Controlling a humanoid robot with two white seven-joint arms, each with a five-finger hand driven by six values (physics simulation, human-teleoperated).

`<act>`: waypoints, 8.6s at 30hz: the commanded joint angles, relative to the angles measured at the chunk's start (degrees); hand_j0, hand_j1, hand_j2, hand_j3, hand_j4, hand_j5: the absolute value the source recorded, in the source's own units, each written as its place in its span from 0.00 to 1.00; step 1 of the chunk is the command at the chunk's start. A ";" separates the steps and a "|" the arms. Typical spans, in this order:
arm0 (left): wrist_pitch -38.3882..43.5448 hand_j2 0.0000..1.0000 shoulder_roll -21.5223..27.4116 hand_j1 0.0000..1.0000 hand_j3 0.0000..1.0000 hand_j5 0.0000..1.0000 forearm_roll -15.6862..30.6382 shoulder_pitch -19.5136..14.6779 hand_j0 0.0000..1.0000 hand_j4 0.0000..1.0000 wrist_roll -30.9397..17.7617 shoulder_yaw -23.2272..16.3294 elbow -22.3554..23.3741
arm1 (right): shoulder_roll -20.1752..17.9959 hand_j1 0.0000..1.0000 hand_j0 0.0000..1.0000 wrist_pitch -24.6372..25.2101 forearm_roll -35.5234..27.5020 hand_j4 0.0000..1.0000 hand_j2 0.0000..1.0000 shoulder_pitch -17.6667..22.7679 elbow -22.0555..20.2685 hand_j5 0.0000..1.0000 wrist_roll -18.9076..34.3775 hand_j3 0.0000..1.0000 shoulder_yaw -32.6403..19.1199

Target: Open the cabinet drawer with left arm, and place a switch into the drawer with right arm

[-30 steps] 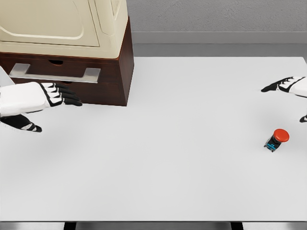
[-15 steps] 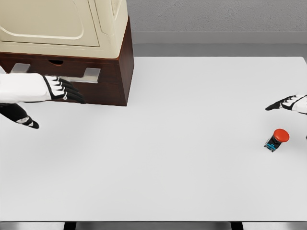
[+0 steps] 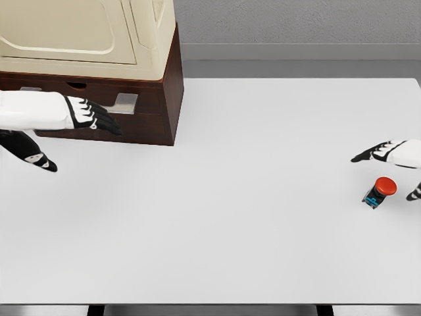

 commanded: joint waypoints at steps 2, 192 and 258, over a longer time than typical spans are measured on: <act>0.15 1.00 -0.26 1.00 1.00 1.00 1.27 0.09 1.00 1.00 0.41 0.54 2.51 | 0.56 1.00 1.00 0.11 -0.28 1.00 1.00 0.09 0.02 1.00 -0.02 1.00 0.26; 6.33 1.00 -0.34 1.00 1.00 1.00 21.75 23.90 1.00 1.00 -1.46 17.24 12.27 | 21.13 0.48 0.48 -2.00 1.22 0.48 0.48 -17.05 4.24 0.48 -0.02 0.48 6.68; 7.91 1.00 -4.65 1.00 1.00 1.00 20.43 28.91 1.00 1.00 -1.46 16.71 15.96 | 33.96 0.48 0.48 -0.24 1.13 0.48 0.48 -29.97 4.41 0.48 -0.02 0.48 15.38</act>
